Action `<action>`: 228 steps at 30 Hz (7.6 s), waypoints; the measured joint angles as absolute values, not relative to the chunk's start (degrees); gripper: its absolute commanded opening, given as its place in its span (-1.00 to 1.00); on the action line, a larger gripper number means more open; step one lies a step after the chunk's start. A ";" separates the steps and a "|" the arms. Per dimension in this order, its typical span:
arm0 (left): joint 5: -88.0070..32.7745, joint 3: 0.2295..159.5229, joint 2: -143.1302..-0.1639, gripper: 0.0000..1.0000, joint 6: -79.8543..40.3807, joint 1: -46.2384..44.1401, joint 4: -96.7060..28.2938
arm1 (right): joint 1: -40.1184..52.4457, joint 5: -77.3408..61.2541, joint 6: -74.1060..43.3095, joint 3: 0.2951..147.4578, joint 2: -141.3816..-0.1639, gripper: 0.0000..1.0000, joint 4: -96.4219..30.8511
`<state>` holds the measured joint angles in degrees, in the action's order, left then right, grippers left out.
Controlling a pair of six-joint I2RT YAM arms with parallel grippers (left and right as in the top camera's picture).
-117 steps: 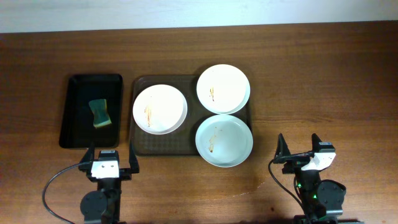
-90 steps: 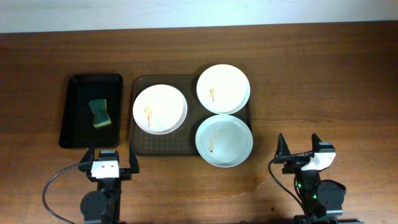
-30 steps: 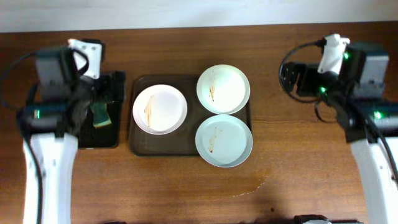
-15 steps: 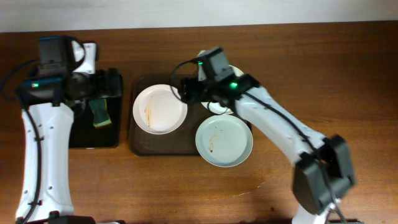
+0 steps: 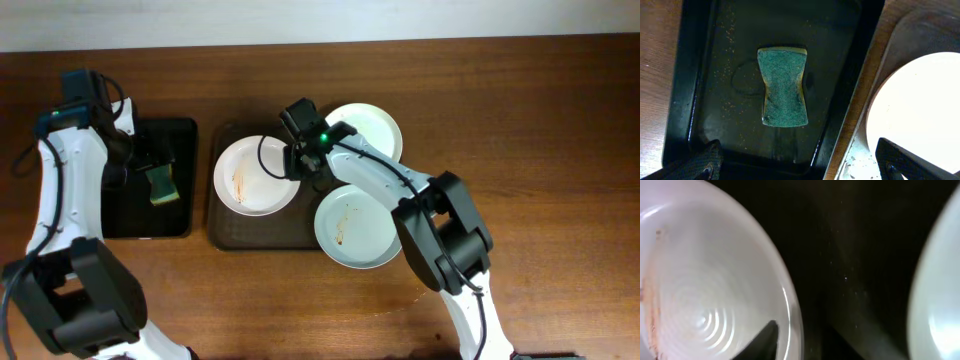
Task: Clean dirty plates on tray and stack at the side
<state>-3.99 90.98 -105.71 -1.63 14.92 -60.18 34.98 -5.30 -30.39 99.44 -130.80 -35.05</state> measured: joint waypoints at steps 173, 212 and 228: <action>-18.92 106.41 -126.08 -0.98 -8.51 2.33 -62.74 | 39.13 25.82 -28.67 97.49 -110.74 -0.92 -56.25; -36.53 102.45 -126.08 -0.98 -14.28 -4.58 -53.30 | 38.54 24.86 -50.76 97.47 -121.16 -0.91 -45.60; -22.39 90.72 -124.95 -0.98 -17.78 -8.47 -46.54 | 37.10 20.49 -50.78 97.27 -121.19 -0.92 -45.95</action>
<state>-22.39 90.72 -124.95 -17.78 -8.47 -46.54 37.10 20.49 -50.78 97.27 -121.19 -45.95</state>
